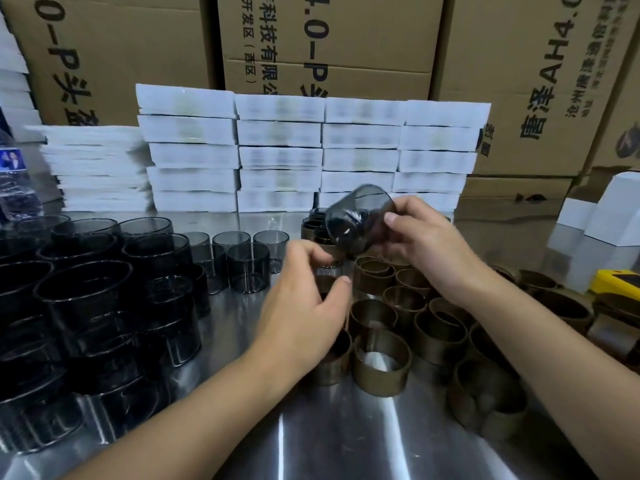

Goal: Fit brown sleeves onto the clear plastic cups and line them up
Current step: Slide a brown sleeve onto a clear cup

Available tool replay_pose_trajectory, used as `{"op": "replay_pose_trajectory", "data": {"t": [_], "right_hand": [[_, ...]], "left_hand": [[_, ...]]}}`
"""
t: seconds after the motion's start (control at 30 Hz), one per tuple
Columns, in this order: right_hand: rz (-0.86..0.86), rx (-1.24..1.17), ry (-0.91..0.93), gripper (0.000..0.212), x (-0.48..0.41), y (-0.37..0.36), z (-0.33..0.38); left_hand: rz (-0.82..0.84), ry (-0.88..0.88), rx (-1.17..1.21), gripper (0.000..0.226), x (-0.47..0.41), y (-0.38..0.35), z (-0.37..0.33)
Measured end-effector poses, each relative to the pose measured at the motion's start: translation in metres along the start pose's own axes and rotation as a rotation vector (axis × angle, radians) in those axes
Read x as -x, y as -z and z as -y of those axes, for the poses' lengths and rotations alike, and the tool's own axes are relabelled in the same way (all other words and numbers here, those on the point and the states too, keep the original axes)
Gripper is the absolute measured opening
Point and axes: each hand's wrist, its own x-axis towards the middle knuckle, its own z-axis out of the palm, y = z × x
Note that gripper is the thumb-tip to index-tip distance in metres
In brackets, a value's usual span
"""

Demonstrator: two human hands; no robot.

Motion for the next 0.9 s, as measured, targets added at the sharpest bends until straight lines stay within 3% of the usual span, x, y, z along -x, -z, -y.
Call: {"op": "replay_pose_trajectory", "data": {"t": [0.1,0.23,0.27,0.33,0.37,0.47,0.53,0.7,0.9], "right_hand": [[0.054,-0.167,-0.096,0.019,0.011,0.006,-0.001],[0.239,-0.313,-0.165,0.01,0.022,0.003,0.005],[0.28,-0.317,-0.173,0.013,0.024,0.001,0.005],[0.304,-0.3,-0.18,0.02,0.027,-0.005,0.004],[0.279,-0.259,-0.174,0.021,0.027,-0.006,0.004],[0.098,0.094,-0.09,0.013,0.023,-0.001,0.003],[0.066,0.293,-0.022,0.006,0.022,0.009,0.007],[0.522,0.712,-0.089,0.049,0.033,0.014,0.013],[0.655,0.972,-0.061,0.038,0.051,-0.003,0.012]], "left_hand": [[-0.049,0.04,0.196,0.041,-0.002,-0.002,-0.001],[0.036,0.058,0.456,0.075,-0.004,-0.004,-0.004],[0.045,0.034,0.441,0.079,-0.005,-0.003,-0.006],[0.035,-0.019,0.401,0.063,-0.006,-0.002,-0.006],[0.018,-0.022,0.408,0.059,-0.006,-0.001,-0.006],[-0.072,0.05,0.51,0.081,-0.008,-0.001,-0.004],[-0.13,0.125,0.618,0.079,-0.01,-0.002,-0.003],[-0.236,0.296,0.766,0.062,-0.018,0.001,0.003],[-0.232,0.323,0.809,0.079,-0.019,0.003,0.002]]}}
